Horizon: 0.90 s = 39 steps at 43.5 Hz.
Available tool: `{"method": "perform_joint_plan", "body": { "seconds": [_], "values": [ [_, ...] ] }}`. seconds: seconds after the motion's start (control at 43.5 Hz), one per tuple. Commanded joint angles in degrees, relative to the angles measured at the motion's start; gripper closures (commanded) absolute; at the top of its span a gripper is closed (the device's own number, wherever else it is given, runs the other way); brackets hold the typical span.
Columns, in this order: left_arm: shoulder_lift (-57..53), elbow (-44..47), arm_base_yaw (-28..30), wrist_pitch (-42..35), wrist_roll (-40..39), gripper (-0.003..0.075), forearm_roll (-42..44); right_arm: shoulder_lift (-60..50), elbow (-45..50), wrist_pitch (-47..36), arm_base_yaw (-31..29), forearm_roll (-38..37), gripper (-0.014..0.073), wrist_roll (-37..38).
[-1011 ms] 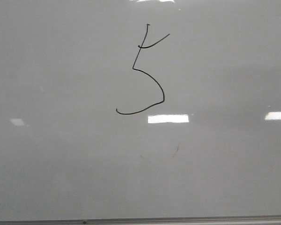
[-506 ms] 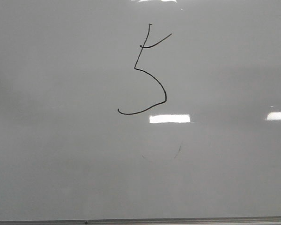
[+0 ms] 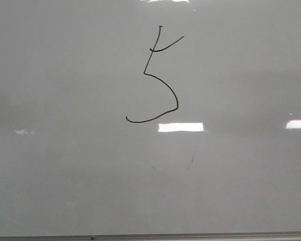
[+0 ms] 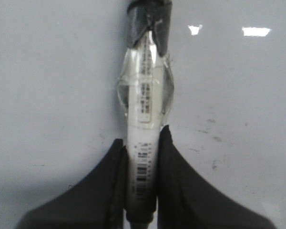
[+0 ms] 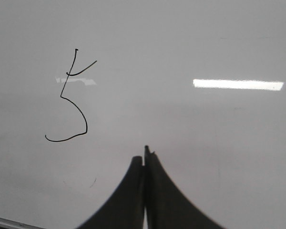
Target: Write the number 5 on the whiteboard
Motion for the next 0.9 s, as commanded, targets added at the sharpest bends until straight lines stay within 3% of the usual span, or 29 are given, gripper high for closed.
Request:
{"method": "perform_joint_plan", "body": {
  "seconds": [0.0,0.184,0.46,0.552,0.69,0.874],
  "values": [
    [-0.1,-1.7,0.4,-4.4,0.0,0.0641,-0.7,0.5,-1.5,-4.7,-0.3,0.5,0.0664,-0.4],
    [2.8,-3.3,0.7,-4.0,0.0,0.0502,-0.4,0.5,-1.5,-4.7,-0.3,0.5,0.0664,-0.4],
    [3.4,-3.5,0.9,-3.9,0.0,0.0481,0.6,0.5,-1.5,-4.7,-0.3,0.5,0.0664,-0.4],
    [2.1,-3.5,0.9,-3.0,0.0,0.0414,0.8,0.5,-1.5,-4.7,-0.3,0.5,0.0664,-0.4],
    [-3.5,-3.3,0.9,2.4,0.0,0.0274,1.1,0.5,-1.5,-4.7,-0.3,0.5,0.0664,-0.4],
    [-17.7,-0.1,0.5,7.2,0.0,0.0291,-0.4,0.5,-1.5,-4.7,-0.3,0.5,0.0664,-0.4]
  ]
}}
